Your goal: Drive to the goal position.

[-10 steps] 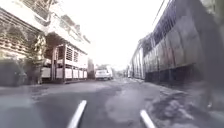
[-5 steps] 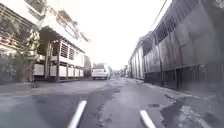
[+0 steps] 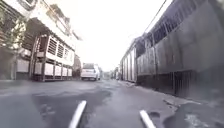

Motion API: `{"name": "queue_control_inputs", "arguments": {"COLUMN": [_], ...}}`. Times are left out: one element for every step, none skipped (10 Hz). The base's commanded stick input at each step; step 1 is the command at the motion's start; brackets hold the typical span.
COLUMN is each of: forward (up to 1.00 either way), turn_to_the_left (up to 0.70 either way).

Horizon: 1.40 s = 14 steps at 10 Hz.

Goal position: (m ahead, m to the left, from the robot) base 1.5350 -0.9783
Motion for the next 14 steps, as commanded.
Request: {"name": "queue_control_inputs", "arguments": {"forward": [0.85,0.85,0.85,0.85,0.85,0.85,0.85,0.85,0.85,0.85,0.85,0.85,0.85,0.85], "turn_to_the_left": [0.00,0.00,0.00,0.00,-0.08,-0.31,-0.34,-0.34,-0.34,-0.34,-0.34,-0.34,-0.34,-0.34]}}
